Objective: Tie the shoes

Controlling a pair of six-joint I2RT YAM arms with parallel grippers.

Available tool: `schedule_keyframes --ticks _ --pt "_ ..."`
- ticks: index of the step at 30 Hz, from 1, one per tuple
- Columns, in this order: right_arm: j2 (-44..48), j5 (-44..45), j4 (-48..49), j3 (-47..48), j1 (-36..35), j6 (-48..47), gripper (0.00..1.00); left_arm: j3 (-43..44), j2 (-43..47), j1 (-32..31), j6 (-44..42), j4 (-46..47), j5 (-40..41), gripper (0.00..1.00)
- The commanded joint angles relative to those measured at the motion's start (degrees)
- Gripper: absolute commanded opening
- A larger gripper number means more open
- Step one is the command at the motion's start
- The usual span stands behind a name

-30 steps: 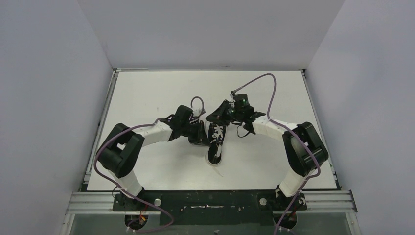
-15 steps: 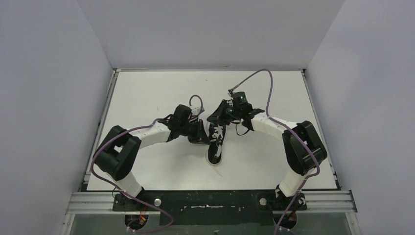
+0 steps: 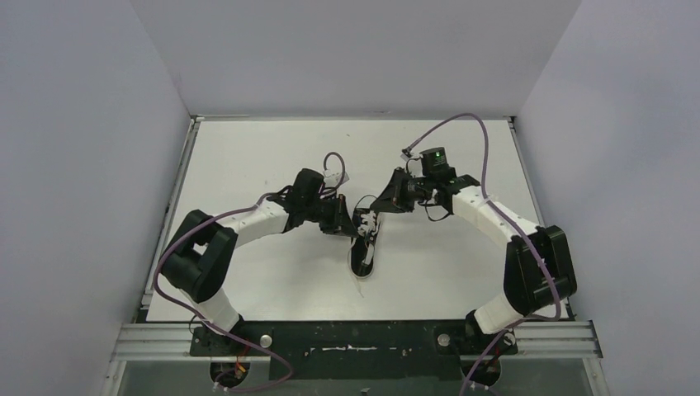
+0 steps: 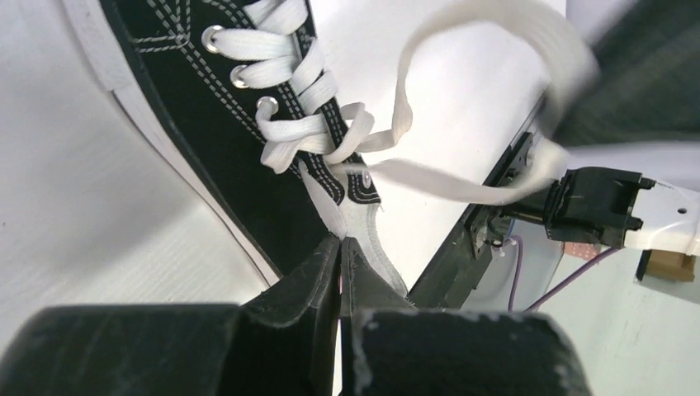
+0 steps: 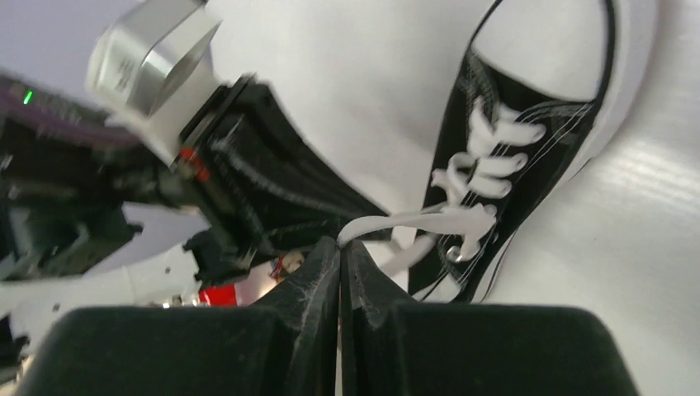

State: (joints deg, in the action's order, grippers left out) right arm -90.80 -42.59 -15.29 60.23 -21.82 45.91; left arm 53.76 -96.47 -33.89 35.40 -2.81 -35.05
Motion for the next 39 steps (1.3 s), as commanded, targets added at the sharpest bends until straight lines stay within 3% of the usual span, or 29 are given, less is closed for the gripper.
schedule_keyframes --ticks 1,6,12,17,24,33,39 --pt "8.1 -14.6 -9.2 0.5 0.0 -9.1 0.0 4.1 -1.5 0.9 -5.6 1.9 -5.2 0.0" --pt "10.3 -19.0 -12.3 -0.3 1.2 -12.7 0.0 7.2 -3.3 0.9 -14.3 -0.9 -6.1 0.0" --pt "9.3 -21.1 -17.2 2.5 2.0 -17.6 0.0 7.7 -3.3 1.0 -19.3 3.7 -8.4 0.0" --pt "6.9 -23.0 -13.5 2.4 2.3 -15.1 0.0 7.4 -4.6 0.8 -19.5 9.3 -11.8 0.0" --pt "4.5 -24.0 -10.6 5.3 2.2 -10.9 0.0 -1.1 -3.6 0.4 -19.4 31.0 -13.0 0.0" --pt "4.2 -24.7 -6.7 6.8 2.4 0.7 0.0 -5.6 -6.7 0.2 -19.4 49.0 -12.5 0.0" --pt "5.7 -23.3 -2.4 4.8 2.6 8.2 0.0 -8.7 -7.2 -0.5 -19.8 55.8 -12.2 0.0"
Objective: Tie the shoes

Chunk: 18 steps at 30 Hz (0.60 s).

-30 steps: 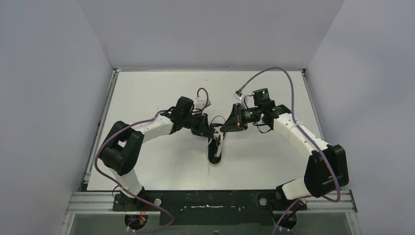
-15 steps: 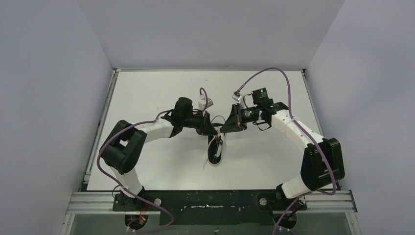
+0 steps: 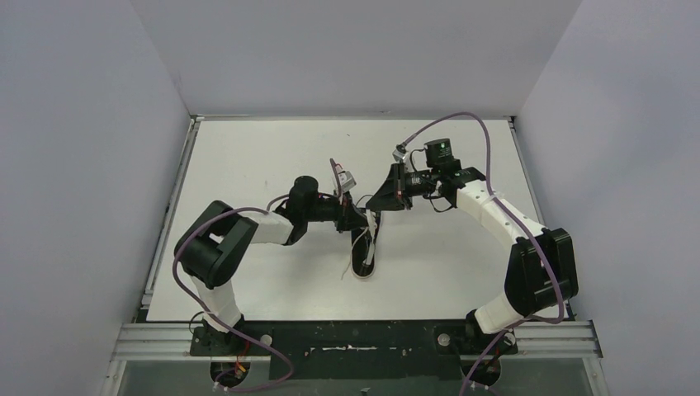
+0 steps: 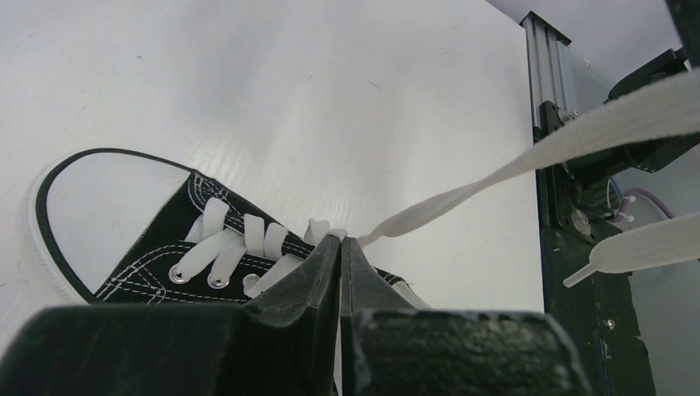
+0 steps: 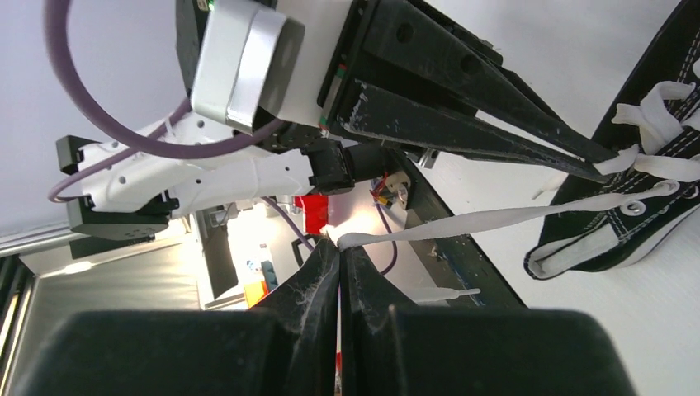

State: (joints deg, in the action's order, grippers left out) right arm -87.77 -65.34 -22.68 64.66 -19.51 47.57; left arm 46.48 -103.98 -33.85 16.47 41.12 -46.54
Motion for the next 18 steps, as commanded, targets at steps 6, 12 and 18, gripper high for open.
schedule_keyframes --ticks 6,12,18 --pt "0.8 1.0 4.5 0.8 0.5 7.0 0.0 -1.2 -2.0 -0.6 0.4 15.8 -2.8 0.0" --pt "0.1 3.3 5.2 1.8 0.7 8.2 0.0 -1.4 -2.6 -0.5 1.4 17.3 -4.5 0.0" --pt "-0.8 5.0 6.2 2.2 1.5 9.5 0.0 -1.2 -3.3 -0.3 1.5 17.5 -5.6 0.0"
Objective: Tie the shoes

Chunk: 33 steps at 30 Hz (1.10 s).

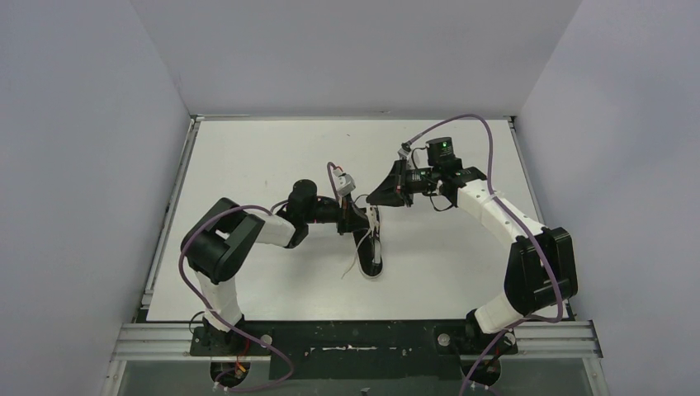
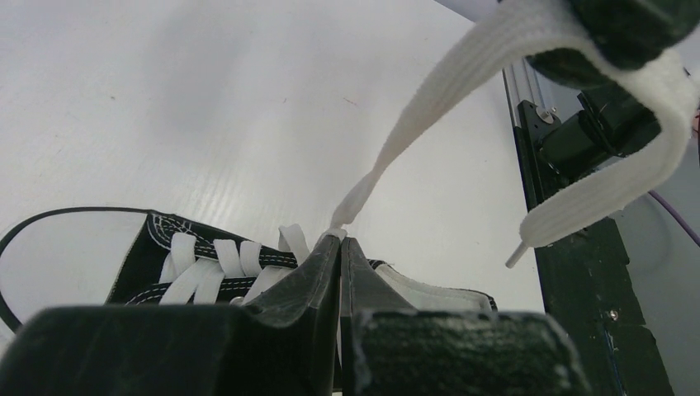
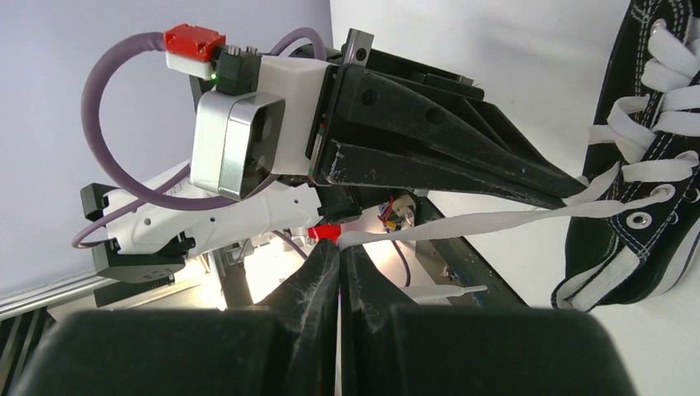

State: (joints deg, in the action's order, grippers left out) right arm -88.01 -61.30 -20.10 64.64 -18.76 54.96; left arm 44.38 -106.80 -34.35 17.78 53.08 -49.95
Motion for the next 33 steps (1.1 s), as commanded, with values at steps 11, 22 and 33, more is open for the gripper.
schedule_keyframes --ticks 11,22,33 --pt "-0.6 -0.8 8.7 1.0 -0.7 6.6 0.0 1.8 -1.8 0.2 1.2 6.4 -0.4 0.0" --pt "-0.7 -1.6 13.1 0.2 -1.2 10.2 0.0 1.4 -2.2 0.2 1.6 7.4 2.1 0.0" --pt "-1.8 -1.7 15.3 0.0 -2.0 11.4 0.0 2.2 -3.3 0.0 3.1 8.7 2.2 0.04"
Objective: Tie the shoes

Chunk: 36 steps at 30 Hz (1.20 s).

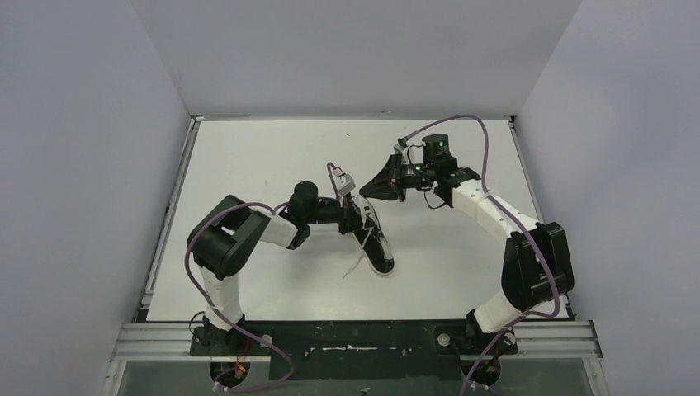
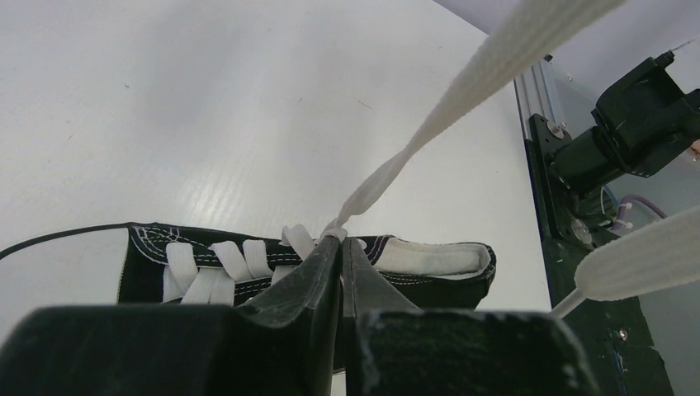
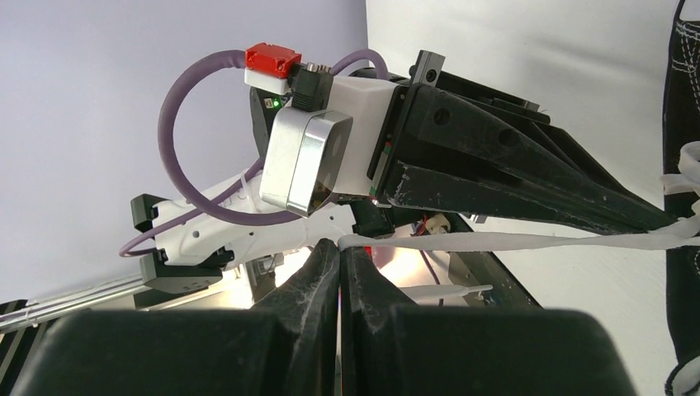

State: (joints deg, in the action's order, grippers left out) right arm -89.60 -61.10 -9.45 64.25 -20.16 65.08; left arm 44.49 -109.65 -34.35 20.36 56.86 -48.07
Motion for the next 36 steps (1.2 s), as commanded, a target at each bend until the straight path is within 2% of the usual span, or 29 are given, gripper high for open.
schedule_keyframes --ticks 1,12,26,30,36 --pt "-0.2 -2.0 4.8 0.3 -0.7 1.4 0.0 2.2 -0.6 0.0 0.7 4.9 0.3 0.06" --pt "0.2 -2.6 6.2 -1.5 -0.7 2.5 0.0 2.6 -1.5 -0.1 2.0 6.0 2.7 0.17" --pt "-0.5 -3.0 6.6 -1.8 -0.8 2.4 0.0 3.6 -2.8 -0.8 4.7 8.0 3.0 0.2" --pt "-0.5 -3.1 6.7 -1.9 -0.9 2.4 0.0 3.7 -2.9 -0.9 5.3 8.3 2.6 0.18" --pt "-0.5 -3.2 6.5 -1.9 -0.9 2.1 0.0 3.6 -2.7 -0.8 5.5 8.2 2.8 0.0"
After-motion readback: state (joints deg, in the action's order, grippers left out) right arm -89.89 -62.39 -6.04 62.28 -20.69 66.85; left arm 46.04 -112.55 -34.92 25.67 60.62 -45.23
